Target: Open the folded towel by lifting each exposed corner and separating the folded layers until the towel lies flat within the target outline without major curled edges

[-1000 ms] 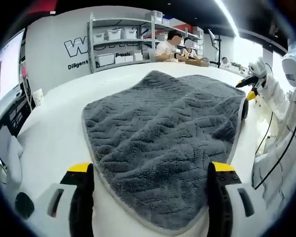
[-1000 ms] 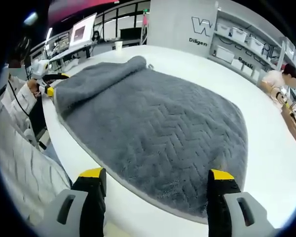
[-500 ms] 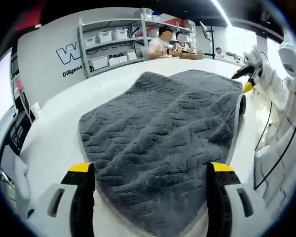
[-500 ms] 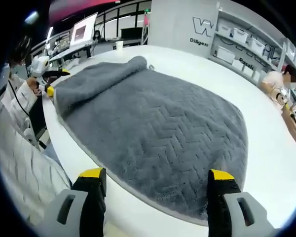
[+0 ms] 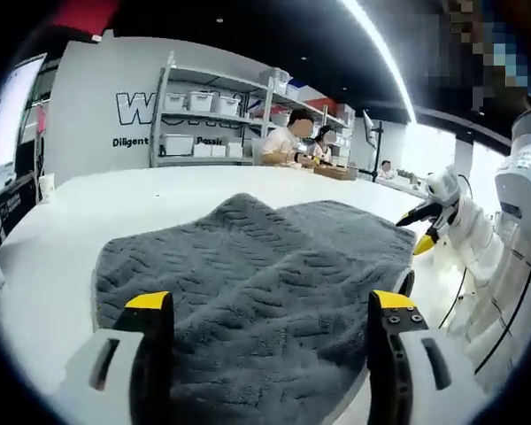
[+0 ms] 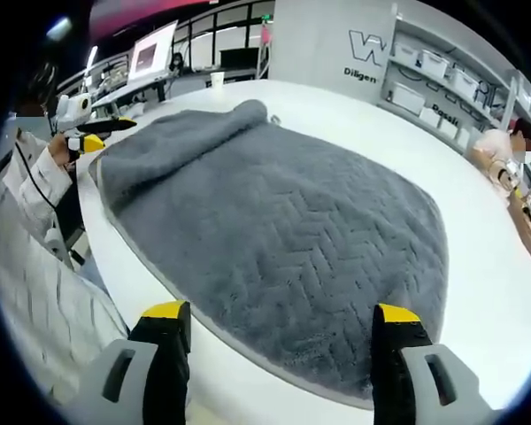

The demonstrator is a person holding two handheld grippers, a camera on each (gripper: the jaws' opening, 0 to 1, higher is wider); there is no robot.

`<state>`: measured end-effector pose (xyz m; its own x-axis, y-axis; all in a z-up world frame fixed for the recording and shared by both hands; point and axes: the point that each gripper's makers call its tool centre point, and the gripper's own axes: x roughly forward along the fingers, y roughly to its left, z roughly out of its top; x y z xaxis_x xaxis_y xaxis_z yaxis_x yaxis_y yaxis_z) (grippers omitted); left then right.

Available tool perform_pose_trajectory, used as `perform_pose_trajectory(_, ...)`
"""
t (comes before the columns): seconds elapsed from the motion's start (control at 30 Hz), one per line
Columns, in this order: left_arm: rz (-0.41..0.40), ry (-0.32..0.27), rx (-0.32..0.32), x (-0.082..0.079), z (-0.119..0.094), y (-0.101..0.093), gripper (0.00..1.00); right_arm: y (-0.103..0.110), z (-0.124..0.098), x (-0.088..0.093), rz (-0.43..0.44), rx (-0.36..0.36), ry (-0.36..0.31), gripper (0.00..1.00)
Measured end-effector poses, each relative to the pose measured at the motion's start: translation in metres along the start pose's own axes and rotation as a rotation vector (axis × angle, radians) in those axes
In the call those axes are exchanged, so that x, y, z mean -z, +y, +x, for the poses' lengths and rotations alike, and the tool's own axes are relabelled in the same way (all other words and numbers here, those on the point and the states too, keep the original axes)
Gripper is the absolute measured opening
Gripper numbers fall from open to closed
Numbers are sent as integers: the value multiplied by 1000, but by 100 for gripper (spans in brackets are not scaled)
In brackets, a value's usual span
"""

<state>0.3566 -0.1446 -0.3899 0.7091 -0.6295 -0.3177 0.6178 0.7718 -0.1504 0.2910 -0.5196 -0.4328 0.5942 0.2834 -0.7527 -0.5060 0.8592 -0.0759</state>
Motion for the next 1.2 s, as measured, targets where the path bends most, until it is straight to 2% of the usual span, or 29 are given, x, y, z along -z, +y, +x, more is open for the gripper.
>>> perform_pose_trajectory(0.13,-32,12,-57,10,4,7,91,1,1,-1,-2,-4,-2,82)
perform_pose_trajectory(0.27,-2,31,-95,18,5,9,92,2,1,-1,-2,-7,-3,83)
perform_pose_trajectory(0.37,39,99,-128,34,6,12,98,2,2,-1,0,-5,-4,83)
perform_pose_trajectory(0.57,75,151,-149,49,7,14,99,3,3,-1,17,-12,-4,85)
perform_pose_trajectory(0.63,113,172,-160,52,6,14,99,2,3,0,21,-7,-7,86)
perform_pose_trajectory(1.2,100,173,-144,52,-2,20,99,4,5,2,25,-14,-6,85)
